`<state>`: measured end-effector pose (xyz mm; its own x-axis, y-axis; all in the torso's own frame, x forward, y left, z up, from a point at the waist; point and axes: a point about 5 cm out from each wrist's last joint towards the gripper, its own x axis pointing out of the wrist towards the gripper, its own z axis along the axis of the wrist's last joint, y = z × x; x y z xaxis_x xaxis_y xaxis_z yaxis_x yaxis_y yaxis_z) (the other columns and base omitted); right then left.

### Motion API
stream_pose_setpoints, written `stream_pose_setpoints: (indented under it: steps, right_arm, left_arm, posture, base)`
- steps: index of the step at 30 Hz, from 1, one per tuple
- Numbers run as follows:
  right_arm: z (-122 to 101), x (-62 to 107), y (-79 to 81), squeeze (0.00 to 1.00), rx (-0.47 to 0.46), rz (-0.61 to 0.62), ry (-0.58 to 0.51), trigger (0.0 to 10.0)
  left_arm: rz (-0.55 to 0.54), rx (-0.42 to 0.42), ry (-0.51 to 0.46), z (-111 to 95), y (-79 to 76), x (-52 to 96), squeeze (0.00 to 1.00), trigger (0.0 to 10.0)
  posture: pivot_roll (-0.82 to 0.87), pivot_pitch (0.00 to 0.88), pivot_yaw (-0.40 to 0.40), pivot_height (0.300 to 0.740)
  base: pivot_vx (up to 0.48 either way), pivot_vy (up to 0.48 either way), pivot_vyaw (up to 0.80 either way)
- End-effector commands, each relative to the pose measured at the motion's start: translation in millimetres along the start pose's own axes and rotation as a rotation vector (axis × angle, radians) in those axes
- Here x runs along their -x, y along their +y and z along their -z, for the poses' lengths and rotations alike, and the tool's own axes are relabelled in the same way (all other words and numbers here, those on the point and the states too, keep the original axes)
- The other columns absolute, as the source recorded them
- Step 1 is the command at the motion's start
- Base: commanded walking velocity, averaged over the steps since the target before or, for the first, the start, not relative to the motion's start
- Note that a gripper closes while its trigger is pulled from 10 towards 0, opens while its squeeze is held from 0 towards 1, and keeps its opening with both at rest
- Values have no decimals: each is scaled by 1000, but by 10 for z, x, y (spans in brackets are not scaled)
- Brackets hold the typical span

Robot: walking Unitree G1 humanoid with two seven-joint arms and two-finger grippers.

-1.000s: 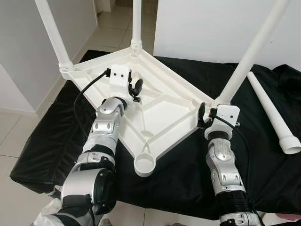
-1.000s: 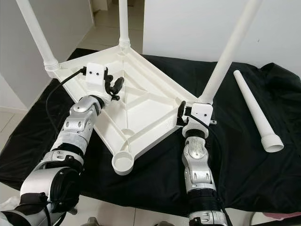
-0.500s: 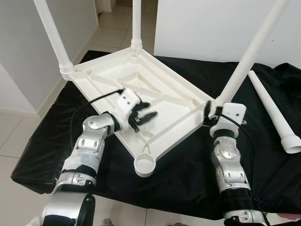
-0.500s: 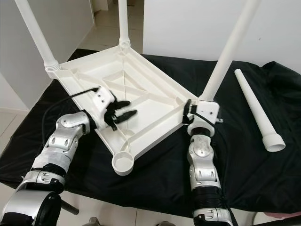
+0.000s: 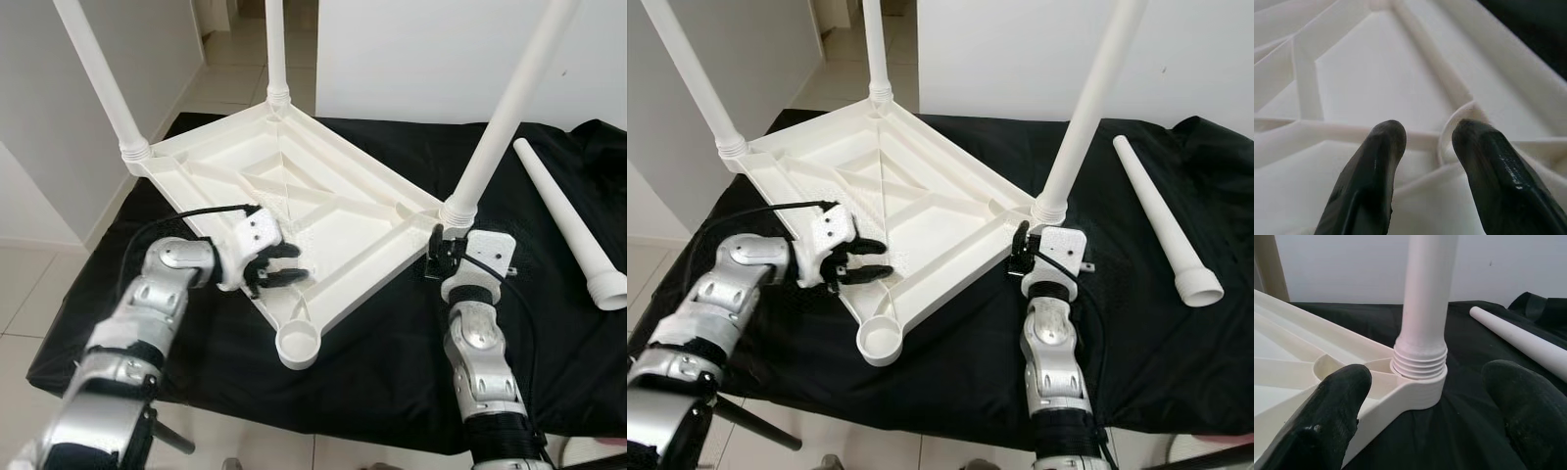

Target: Building children table

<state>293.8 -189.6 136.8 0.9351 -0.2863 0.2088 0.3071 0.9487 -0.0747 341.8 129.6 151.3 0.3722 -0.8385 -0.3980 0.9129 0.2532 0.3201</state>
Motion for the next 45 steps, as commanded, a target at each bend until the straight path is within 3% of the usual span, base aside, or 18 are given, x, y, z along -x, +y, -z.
stream_pose_setpoints:
  steps: [1,4,5,6,7,14,15,16,22,28,38,41,45]
  right_arm:
    - [17,15,-17,0,10,7,4,10000]
    - [21,16,-24,0,11,7,5,10000]
    - [27,26,-24,0,15,3,7,10000]
    - [27,26,-24,0,15,3,7,10000]
    - [32,33,-23,0,20,-2,9,10000]
    - [45,37,-21,0,27,-5,12,10000]
    - [44,35,-16,0,25,-3,12,10000]
    - [35,36,-1,0,22,-2,9,10000]
    - [23,36,23,0,18,-2,6,10000]
    - [6,10,-12,0,24,7,-6,10000]
    - [8,23,9,0,20,16,-5,10000]
    - [15,45,32,0,18,13,0,10000]
    - [38,87,30,0,18,16,13,10000]
  left_arm:
    - [15,-28,44,38,0,-9,0,10000]
    - [16,-31,55,49,7,-7,0,10000]
    - [33,-5,63,63,26,15,835,10000]
    - [33,-5,63,63,26,15,835,10000]
    - [47,21,70,77,43,34,1000,10000]
    - [124,9,136,108,105,128,1000,10000]
    - [141,7,154,113,118,134,776,10000]
    - [174,-5,168,115,116,136,0,10000]
    - [212,-46,207,129,119,97,0,10000]
    - [118,-115,294,117,167,-116,0,10000]
    - [90,-123,346,122,176,-215,0,10000]
    - [132,-127,355,128,151,-229,0,10000]
    - [266,-109,319,110,62,-251,0,10000]
  posture:
    - [-99,0,64,740]
    - [-96,0,63,740]
    - [-95,0,62,740]
    - [-95,0,62,740]
    - [-93,0,62,740]
    - [-95,0,72,740]
    - [-100,0,73,740]
    - [-100,0,73,740]
    - [-109,0,79,740]
    - [-134,0,96,740]
    - [-132,0,105,740]
    - [-127,0,109,740]
    - [-128,0,116,740]
  base:
    - [0,0,0]
    - [0,0,0]
    - [0,0,0]
    - [0,0,0]
    - [0,0,0]
    - [0,0,0]
    - [0,0,0]
    - [0,0,0]
    - [0,0,0]
    - [0,0,0]
    - [0,0,0]
    - [0,0,0]
    - [0,0,0]
